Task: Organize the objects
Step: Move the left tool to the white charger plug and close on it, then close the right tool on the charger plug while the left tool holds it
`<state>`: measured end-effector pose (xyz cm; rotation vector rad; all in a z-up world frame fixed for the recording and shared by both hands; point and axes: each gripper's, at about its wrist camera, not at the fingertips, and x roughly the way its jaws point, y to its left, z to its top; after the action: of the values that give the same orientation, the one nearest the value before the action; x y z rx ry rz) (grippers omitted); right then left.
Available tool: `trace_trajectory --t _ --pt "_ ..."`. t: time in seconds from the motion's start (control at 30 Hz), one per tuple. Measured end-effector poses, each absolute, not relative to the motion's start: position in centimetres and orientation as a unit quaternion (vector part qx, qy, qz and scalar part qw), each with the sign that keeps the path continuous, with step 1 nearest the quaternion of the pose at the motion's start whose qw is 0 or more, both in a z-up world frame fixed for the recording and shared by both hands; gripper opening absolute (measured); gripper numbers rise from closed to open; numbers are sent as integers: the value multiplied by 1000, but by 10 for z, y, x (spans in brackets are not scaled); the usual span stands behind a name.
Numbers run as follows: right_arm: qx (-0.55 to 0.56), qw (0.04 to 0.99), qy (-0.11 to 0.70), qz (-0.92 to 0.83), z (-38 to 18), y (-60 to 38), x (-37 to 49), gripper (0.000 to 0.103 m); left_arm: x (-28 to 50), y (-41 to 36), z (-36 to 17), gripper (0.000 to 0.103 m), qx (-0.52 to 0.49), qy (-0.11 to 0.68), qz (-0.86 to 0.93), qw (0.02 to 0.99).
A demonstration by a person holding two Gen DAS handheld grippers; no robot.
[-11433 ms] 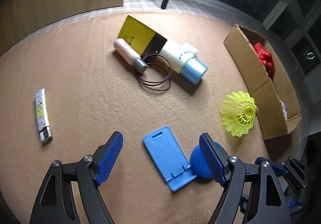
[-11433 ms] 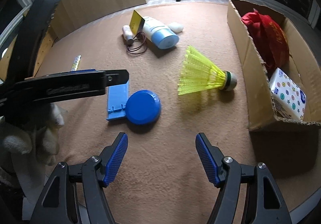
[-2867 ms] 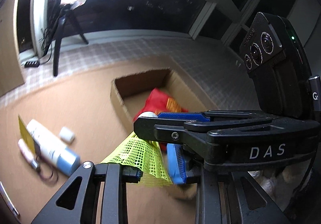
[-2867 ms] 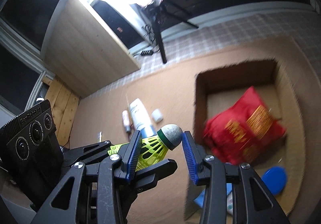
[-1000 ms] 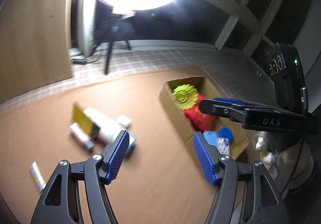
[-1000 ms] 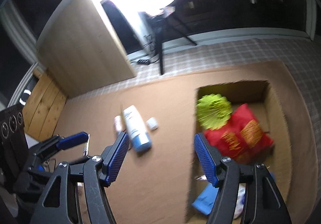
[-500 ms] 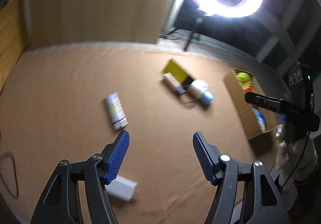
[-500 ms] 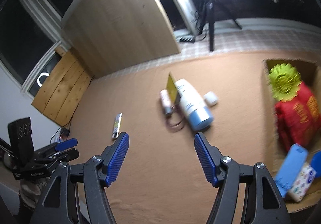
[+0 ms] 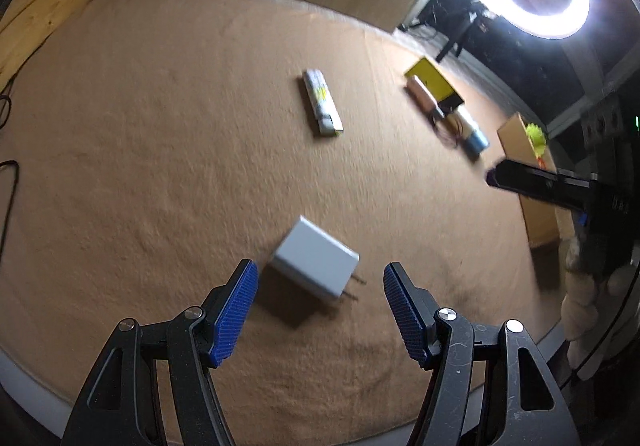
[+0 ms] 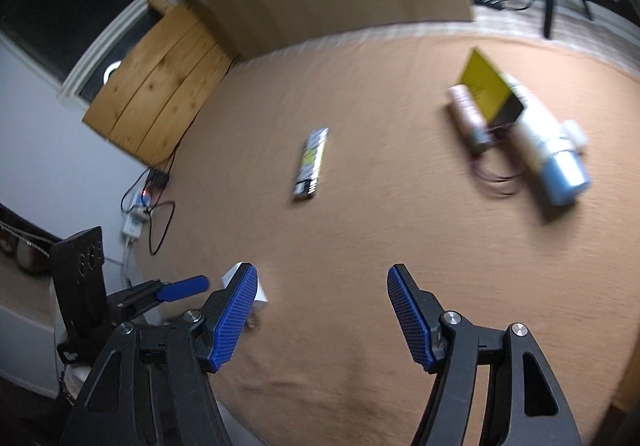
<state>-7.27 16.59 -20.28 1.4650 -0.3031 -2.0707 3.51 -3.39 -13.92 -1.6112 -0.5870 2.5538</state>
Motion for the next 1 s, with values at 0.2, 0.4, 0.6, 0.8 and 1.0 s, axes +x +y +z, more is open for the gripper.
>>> trace_trajectory --t 0.2,0.4,0.6,0.8,1.0 --pt "571 314 -107 -751 -221 130 -71 64 31 -25 -150 63 -530 -185 827 44" --pt "588 324 -107 -733 -236 109 -73 64 24 -19 -152 54 -533 -174 826 58" --pt "610 332 -125 -708 -253 103 -74 60 14 -10 -156 51 -535 -170 824 75" --pt "621 332 -134 -697 -263 111 -70 56 0 9 -157 50 -535 -165 823 97" --pt "628 318 -135 -697 -267 131 -62 50 -11 41 -161 49 -539 -162 818 123"
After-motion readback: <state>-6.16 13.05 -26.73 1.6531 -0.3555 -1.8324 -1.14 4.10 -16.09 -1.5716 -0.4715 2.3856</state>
